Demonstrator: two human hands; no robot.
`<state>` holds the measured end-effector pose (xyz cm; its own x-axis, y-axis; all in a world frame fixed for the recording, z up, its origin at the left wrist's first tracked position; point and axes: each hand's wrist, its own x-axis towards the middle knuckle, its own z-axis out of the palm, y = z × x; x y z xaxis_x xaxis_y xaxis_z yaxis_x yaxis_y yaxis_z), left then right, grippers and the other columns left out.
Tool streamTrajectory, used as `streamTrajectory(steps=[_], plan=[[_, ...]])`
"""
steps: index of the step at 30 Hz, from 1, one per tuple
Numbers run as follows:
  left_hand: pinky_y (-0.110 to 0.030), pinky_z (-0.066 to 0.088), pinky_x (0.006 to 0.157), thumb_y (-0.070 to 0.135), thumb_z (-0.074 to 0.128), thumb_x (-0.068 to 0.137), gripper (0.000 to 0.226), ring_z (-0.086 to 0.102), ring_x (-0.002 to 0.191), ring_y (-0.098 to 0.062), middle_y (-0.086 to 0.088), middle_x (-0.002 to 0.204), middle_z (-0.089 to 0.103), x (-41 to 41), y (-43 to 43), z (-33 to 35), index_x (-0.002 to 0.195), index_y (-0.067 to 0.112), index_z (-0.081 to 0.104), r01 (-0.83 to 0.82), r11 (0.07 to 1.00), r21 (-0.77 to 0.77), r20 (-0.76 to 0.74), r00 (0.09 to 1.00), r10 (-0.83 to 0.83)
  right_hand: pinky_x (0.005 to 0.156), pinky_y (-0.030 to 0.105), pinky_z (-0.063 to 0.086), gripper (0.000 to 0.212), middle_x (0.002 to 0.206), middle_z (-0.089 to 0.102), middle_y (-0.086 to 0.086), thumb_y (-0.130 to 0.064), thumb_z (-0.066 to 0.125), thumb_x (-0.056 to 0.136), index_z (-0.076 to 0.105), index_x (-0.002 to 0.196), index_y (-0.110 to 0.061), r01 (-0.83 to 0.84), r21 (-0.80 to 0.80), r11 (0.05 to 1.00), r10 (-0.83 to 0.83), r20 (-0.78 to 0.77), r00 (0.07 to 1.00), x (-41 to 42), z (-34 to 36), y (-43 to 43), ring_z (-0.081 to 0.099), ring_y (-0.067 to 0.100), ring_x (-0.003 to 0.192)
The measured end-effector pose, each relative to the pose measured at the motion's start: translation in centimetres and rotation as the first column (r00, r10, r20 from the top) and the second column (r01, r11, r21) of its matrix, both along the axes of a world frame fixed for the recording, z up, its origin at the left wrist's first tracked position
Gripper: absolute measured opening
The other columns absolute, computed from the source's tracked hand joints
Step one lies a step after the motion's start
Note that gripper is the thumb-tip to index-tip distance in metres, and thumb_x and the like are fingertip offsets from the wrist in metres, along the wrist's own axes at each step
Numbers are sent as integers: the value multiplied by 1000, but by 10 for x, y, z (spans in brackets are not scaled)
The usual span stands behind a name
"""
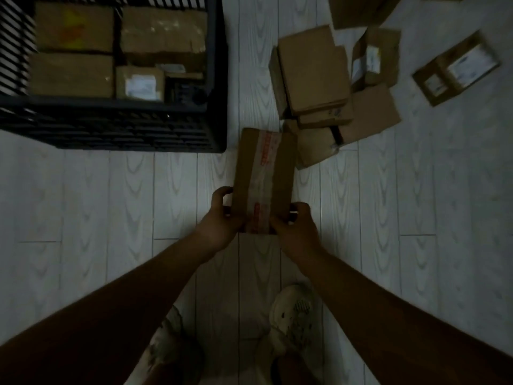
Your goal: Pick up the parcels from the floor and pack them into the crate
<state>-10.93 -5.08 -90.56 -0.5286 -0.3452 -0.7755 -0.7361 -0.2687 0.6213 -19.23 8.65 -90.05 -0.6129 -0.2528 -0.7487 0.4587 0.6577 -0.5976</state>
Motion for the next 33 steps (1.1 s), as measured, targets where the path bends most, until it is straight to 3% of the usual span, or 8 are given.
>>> streamTrajectory(steps=[8, 13, 16, 18, 20, 24, 29, 33], plan=[[-35, 57, 75, 14, 59, 89, 49, 59, 97, -27, -9, 110, 49, 13, -34, 236, 124, 37, 34, -34, 999, -3, -168, 985, 33, 62, 16, 42, 37, 99, 56, -21, -42, 68, 80, 43, 107, -42, 21, -128, 992, -25, -27, 999, 4, 231, -11, 56, -4, 85], [-55, 53, 82, 20, 58, 90, 46, 61, 99, -35, -7, 112, 53, 27, -67, 385, 128, 33, 35, -2, 994, -113, -241, 970, -25, 75, 23, 49, 59, 109, 59, -11, -44, 67, 81, 37, 131, -38, 12, -251, 968, 0, 48, 999, 11, 370, -39, 59, 5, 95], [-47, 57, 79, 34, 68, 79, 50, 66, 92, -23, 2, 106, 59, 41, -86, 462, 118, 49, 42, 21, 992, -126, -306, 950, -58, 86, 36, 53, 76, 121, 56, -5, -47, 71, 75, 31, 139, -39, -14, -356, 935, 21, 16, 1000, 16, 443, -57, 59, 12, 103], [-39, 59, 72, 38, 73, 63, 53, 67, 88, -21, -1, 108, 56, 54, -100, 503, 106, 58, 48, 16, 992, -126, -316, 947, -55, 73, 32, 57, 82, 112, 58, -11, -38, 73, 76, 25, 142, -42, 8, -433, 901, -14, -10, 1000, 22, 484, -69, 62, 11, 95], [-33, 57, 67, 43, 73, 57, 62, 66, 89, -23, -1, 112, 53, 66, -113, 536, 112, 53, 48, -14, 990, -139, -318, 948, -31, 66, 31, 58, 83, 110, 59, -11, -34, 73, 77, 22, 141, -48, 17, -488, 873, -38, -32, 999, 31, 519, -80, 64, 13, 94], [-39, 55, 75, 61, 70, 53, 80, 66, 94, -22, 3, 111, 60, 92, -140, 585, 125, 40, 40, -73, 980, -186, -306, 952, 13, 81, 44, 56, 79, 125, 58, -3, -38, 69, 80, 19, 141, -49, 55, -545, 837, -83, -28, 996, 57, 569, -109, 63, 19, 103], [-38, 55, 65, 37, 68, 65, 56, 68, 83, -24, -8, 104, 66, 117, -179, 637, 116, 26, 49, -84, 990, -115, -408, 912, 30, 89, 46, 50, 95, 137, 47, -3, -31, 73, 78, 6, 142, -53, 72, -614, 786, -211, -157, 965, 73, 619, -141, 56, 15, 109], [-32, 52, 57, 22, 58, 86, 38, 62, 85, -24, -10, 104, 61, 130, -207, 673, 121, 28, 44, -99, 990, -98, -459, 887, 44, 79, 37, 55, 79, 133, 50, -1, -31, 72, 79, 24, 139, -48, 112, -687, 717, -306, -166, 937, 70, 645, -157, 56, 17, 112]])
